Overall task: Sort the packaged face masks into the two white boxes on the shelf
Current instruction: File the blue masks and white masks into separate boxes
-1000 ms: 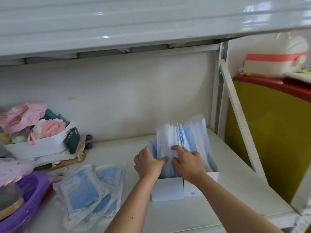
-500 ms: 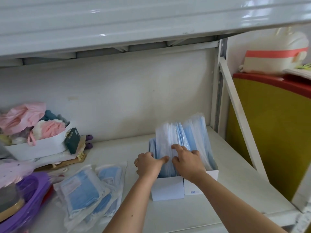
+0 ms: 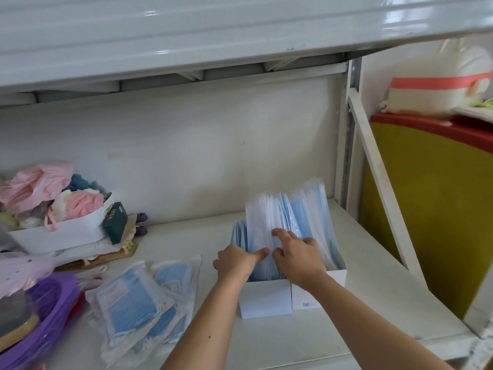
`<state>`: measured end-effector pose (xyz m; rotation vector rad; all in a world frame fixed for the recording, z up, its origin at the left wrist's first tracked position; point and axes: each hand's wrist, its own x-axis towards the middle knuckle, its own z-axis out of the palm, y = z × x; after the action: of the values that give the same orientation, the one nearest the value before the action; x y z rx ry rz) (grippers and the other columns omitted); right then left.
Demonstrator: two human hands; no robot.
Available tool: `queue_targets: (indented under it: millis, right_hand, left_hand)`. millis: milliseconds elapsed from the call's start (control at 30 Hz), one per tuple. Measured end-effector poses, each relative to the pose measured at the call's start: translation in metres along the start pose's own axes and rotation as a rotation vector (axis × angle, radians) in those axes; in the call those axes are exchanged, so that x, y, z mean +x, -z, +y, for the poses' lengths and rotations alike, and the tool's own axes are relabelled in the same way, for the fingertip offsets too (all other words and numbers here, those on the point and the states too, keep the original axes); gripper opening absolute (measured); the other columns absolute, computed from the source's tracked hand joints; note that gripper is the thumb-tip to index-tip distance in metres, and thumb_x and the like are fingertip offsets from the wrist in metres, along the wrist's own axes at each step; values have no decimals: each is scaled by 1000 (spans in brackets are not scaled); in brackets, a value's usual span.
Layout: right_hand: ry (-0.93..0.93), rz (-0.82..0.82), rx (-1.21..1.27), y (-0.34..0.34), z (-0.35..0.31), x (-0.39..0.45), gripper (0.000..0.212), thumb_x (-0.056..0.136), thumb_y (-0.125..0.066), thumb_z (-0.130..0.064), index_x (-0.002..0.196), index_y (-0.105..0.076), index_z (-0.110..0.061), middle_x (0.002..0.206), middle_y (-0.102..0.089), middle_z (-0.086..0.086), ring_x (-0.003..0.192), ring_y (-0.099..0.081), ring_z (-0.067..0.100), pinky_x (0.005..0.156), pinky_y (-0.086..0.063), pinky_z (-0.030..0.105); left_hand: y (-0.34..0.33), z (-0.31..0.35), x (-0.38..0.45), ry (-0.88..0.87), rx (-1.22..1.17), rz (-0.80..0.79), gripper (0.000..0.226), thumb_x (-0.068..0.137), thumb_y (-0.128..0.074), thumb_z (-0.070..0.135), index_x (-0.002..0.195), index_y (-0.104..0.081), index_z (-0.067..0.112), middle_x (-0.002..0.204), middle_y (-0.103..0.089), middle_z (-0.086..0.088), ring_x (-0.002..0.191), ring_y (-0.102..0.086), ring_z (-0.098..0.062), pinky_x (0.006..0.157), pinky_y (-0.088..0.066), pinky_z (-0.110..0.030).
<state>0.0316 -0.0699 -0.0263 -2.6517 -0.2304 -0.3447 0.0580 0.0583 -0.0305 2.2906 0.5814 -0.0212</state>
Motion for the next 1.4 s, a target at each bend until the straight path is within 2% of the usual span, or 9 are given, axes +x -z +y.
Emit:
queue_targets:
  millis: [267,467,567,733,900,1000,1133,1267,1400]
  right_hand:
    - [12,-7,-5,0,1,1,43,96,-35,-21,139,-35,-24,113,-61,0,95,-61,19,105,-29,35]
    - [16,-15,0,0,1,0,43,96,-35,-21,139,-35,-25,115,-60,0,98,-60,19,106,-28,36]
    - [15,-23,11,1,1,-1,44,96,-34,-20,139,-35,-26,117,-59,0,99,-60,18,107,-27,36]
    - [20,-22,15,0,1,0,44,96,-34,-21,140,-34,-26,120,-59,0,100,-61,19,107,-27,36]
    - [17,-26,-6,0,1,-1,44,97,-34,-22,140,-33,-27,126,-57,-1,104,-61,18,108,-27,36]
    - [23,-18,-8,0,0,-1,45,96,-34,-21,141,-33,-26,123,-58,-1,101,-61,18,107,-28,36]
    - [33,-8,-9,0,1,-1,45,96,-34,-20,141,-34,-26,118,-59,-1,98,-60,18,104,-29,35]
    - [46,-17,-26,1,0,-2,46,96,-34,-19,141,-34,-24,122,-58,0,102,-59,19,103,-29,35]
    - [56,-17,-37,2,1,-1,44,96,-33,-19,139,-36,-21,118,-57,1,101,-59,20,102,-29,35]
  left_hand:
    - [5,1,-1,-91,-13,-74,37,82,-63,28,109,-60,3,97,-65,-9,85,-62,-26,77,-52,-32]
    - [10,5,-6,-131,203,-80,27,86,-56,23,106,-59,5,91,-59,-6,93,-64,-26,77,-51,-31]
    - [10,1,0,-79,53,4,24,88,-45,10,106,-59,1,92,-58,-8,93,-60,-30,72,-50,-34]
    - [14,-1,-5,-160,33,320,24,91,-49,24,90,-69,13,106,-56,-9,106,-47,-32,92,-45,-42]
    - [11,-1,-8,-318,-118,375,29,93,-47,21,66,-42,13,88,-61,-15,70,-51,-29,64,-40,-31]
    - [13,4,-13,-356,97,343,6,94,-45,15,89,-48,13,88,-64,-11,77,-59,-31,63,-44,-34]
    - [12,14,-17,-515,335,221,61,90,-40,1,144,-24,23,124,-56,-7,93,-61,-28,67,-43,-33]
    - [3,14,-17,-459,125,163,27,97,-36,29,110,-54,14,111,-64,-6,94,-61,-28,80,-50,-37]
    - [3,17,-17,-403,81,149,57,85,-47,64,109,-55,12,101,-59,2,97,-61,-22,70,-39,-26]
